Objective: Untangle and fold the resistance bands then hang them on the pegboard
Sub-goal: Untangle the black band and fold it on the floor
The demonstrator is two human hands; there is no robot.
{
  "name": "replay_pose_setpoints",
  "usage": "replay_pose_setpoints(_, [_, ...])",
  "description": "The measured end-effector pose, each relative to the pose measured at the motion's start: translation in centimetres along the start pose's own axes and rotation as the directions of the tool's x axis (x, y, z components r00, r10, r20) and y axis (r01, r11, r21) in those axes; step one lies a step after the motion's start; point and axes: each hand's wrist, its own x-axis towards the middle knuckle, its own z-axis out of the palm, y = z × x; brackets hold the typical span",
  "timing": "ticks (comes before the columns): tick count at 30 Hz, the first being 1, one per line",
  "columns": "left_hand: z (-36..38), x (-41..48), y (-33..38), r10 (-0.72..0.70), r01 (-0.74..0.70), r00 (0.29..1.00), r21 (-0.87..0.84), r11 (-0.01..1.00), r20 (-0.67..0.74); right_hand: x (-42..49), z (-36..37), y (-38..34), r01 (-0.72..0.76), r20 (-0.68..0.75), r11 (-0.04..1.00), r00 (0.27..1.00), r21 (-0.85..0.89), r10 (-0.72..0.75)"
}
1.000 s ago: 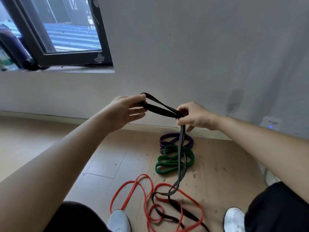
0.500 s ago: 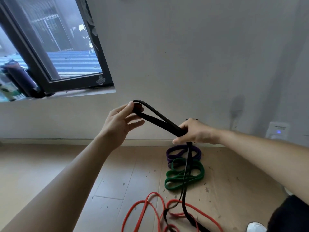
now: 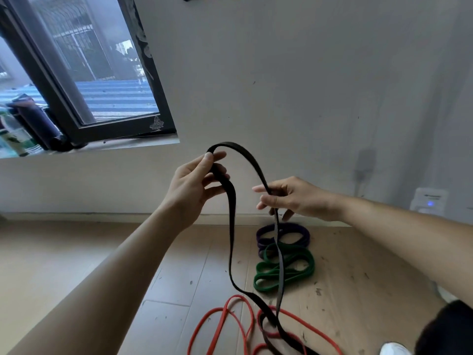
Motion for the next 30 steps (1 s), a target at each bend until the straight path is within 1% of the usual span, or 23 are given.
replay_pose_setpoints(2, [0.9,0.1,0.4,0.013,-0.013,1.000,-0.053,0.998,-0.003,0.0,1.3,-0.1,0.026,0.074,1.000,0.997,0.001,-0.026])
replay_pose_setpoints(4, [1.4,0.4,0.7,0.020,-0.025,0.999,-0.128,0.991,-0.044,0.2,2.8,-0.2,0.015,0.126,0.999,0.992,0.048,-0.021])
replay_pose_setpoints(6, [1.6,0.5,0.9,0.024,-0.042,0.995,-0.192,0.980,-0.094,0.4,3.9,-0.2,-0.018,0.149,0.991,0.989,0.132,-0.002])
replay_pose_setpoints(8, [1.7,0.6,1.1,0.028,-0.060,0.991,-0.242,0.968,-0.131,0.6,4.3,-0.2,-0.011,0.129,0.989,0.992,0.149,-0.008])
replay_pose_setpoints(11, [1.0,0.8,2.1,0.025,-0.109,0.973,-0.363,0.926,-0.228,0.9,4.1,0.4,0.006,0.100,0.999,0.995,0.054,-0.011])
replay_pose_setpoints(13, [-0.2,1.2,2.8,0.018,-0.162,0.949,-0.440,0.883,-0.314,0.9,3.8,1.2,-0.034,0.118,0.999,0.992,-0.041,0.039])
replay_pose_setpoints(15, [-1.9,1.5,2.7,0.016,-0.191,0.928,-0.437,0.879,-0.373,0.8,3.0,2.1,-0.109,0.133,0.988,0.983,-0.111,0.123])
replay_pose_setpoints(16, [-3.0,1.6,2.2,0.002,-0.177,0.921,-0.416,0.892,-0.389,0.7,2.5,2.5,-0.134,0.140,0.983,0.979,-0.127,0.151])
replay_pose_setpoints(18, [-5.2,1.6,0.6,-0.055,-0.097,0.913,-0.347,0.933,-0.403,0.7,1.4,3.1,-0.143,0.135,0.982,0.978,-0.127,0.160])
replay_pose_setpoints(20, [-7.2,1.5,-1.3,-0.116,0.018,0.903,-0.232,0.972,-0.414,0.5,0.5,3.3,-0.144,0.110,0.985,0.982,-0.094,0.154])
replay_pose_setpoints(23, [-9.4,1.0,-3.5,-0.233,0.239,0.881,-0.038,0.970,-0.411,0.1,-0.4,2.9,-0.126,0.068,0.989,0.989,-0.071,0.131])
replay_pose_setpoints(25, [-10.2,0.6,-4.8,-0.279,0.365,0.881,0.172,0.915,-0.383,-0.1,-0.5,2.4,-0.108,0.032,0.994,0.994,-0.036,0.109])
replay_pose_setpoints(27, [-10.5,0.1,-5.6,-0.306,0.430,0.891,0.403,0.808,-0.336,0.0,-0.3,1.9,-0.077,-0.006,0.997,0.997,-0.014,0.077])
replay_pose_setpoints(29, [-9.9,-0.2,-5.7,-0.338,0.425,0.905,0.584,0.692,-0.258,0.1,-0.2,1.4,-0.042,-0.038,0.999,0.998,0.003,0.042])
replay_pose_setpoints(30, [-9.3,-0.2,-5.6,-0.348,0.391,0.916,0.644,0.657,-0.201,0.2,-0.1,1.1,-0.025,-0.048,1.000,0.999,0.013,0.025])
